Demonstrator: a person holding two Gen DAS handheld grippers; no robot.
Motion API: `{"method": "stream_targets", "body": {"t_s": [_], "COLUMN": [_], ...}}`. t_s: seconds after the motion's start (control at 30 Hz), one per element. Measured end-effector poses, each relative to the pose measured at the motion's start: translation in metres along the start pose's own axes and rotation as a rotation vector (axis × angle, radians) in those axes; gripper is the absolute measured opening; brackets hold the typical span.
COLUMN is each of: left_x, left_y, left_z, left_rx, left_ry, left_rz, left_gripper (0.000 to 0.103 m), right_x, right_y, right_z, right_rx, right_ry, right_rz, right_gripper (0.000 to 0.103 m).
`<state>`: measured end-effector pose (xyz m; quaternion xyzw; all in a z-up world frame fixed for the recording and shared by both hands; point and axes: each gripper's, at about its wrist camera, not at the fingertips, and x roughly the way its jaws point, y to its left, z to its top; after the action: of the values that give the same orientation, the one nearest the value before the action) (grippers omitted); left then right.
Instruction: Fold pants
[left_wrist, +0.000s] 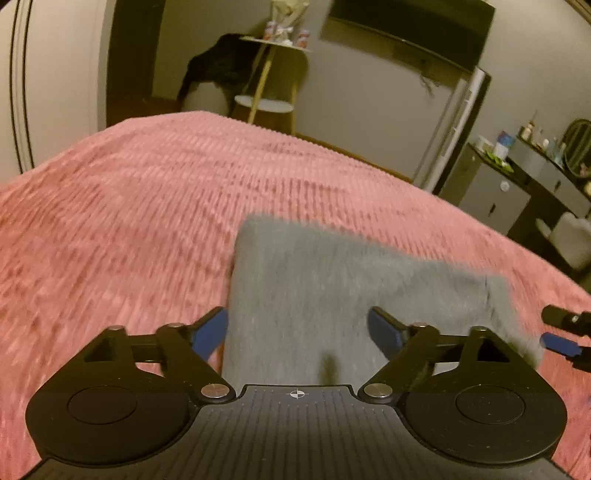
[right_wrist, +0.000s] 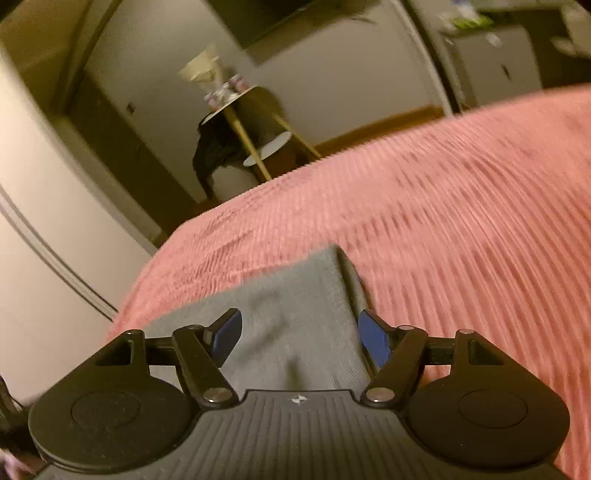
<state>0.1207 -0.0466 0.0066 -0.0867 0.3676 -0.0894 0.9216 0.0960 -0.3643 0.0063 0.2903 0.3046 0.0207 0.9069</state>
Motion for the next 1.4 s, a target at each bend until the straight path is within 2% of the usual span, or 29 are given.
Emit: {"method": "stream_targets", "body": {"t_s": [0.1,0.27,0.33,0.53,0.63,0.67,0.73,0.83,0.87,0.97,1.03,1.13,1.3,1.4], "left_x": [-0.009,-0.013,-0.017,-0.028,-0.031,-0.033,-0.039,-0.046,-0.046,-0.042,-0.039,-0.038,-0.024,-0.026], "left_y": [-0.001,0.005,0.008,0.021,0.019,0.019,0.020,0.025,0.028,0.034,0.037,0.039,0.036,0.030], "left_z": [-0.030,-0.064,-0.073,-0.086,-0.092,-0.092,-0.093,-0.092,-0.091,-0.093,-0.093,-0.095,-0.100,-0.100], "left_rx": [-0.036,-0.113,-0.137,-0.222,-0.213,-0.215,-0.223,-0.250,-0.263,-0.286,-0.302,-0.305,-0.261,-0.225], "left_ry": [0.004,0.065,0.080,0.078,0.067,0.063,0.035,-0.001,-0.003,0.013,0.027,0.047,0.138,0.145], "left_rz": [0.005,0.057,0.057,0.042,0.060,0.064,0.064,0.068,0.068,0.089,0.094,0.111,0.157,0.168], "left_gripper": [0.095,0.095,0.095,0.095,0.095,0.095,0.095,0.095,0.096,0.096,0.097,0.099,0.103,0.103], "right_x": [-0.016,-0.012,-0.012,0.016,0.026,0.025,0.017,0.003,0.001,0.015,0.017,0.015,-0.007,-0.019], "right_y": [-0.021,-0.039,-0.036,-0.033,-0.040,-0.038,-0.029,-0.023,-0.024,-0.034,-0.034,-0.023,-0.023,-0.012], "right_z": [-0.026,-0.058,-0.062,-0.066,-0.068,-0.067,-0.064,-0.068,-0.071,-0.083,-0.088,-0.086,-0.094,-0.101], "right_rx": [0.094,0.296,0.335,0.419,0.490,0.479,0.409,0.363,0.351,0.251,0.194,0.148,0.152,0.073], "right_ry": [0.017,0.086,0.077,0.069,0.075,0.079,0.052,-0.002,-0.005,0.025,0.001,0.007,-0.005,0.014], "right_rz": [0.005,0.053,0.081,0.053,0.041,0.032,0.041,0.081,0.068,-0.051,-0.047,-0.072,-0.080,-0.121], "right_gripper": [0.070,0.066,0.067,0.065,0.042,0.037,0.033,0.033,0.033,0.031,0.032,0.033,0.038,0.048]}}
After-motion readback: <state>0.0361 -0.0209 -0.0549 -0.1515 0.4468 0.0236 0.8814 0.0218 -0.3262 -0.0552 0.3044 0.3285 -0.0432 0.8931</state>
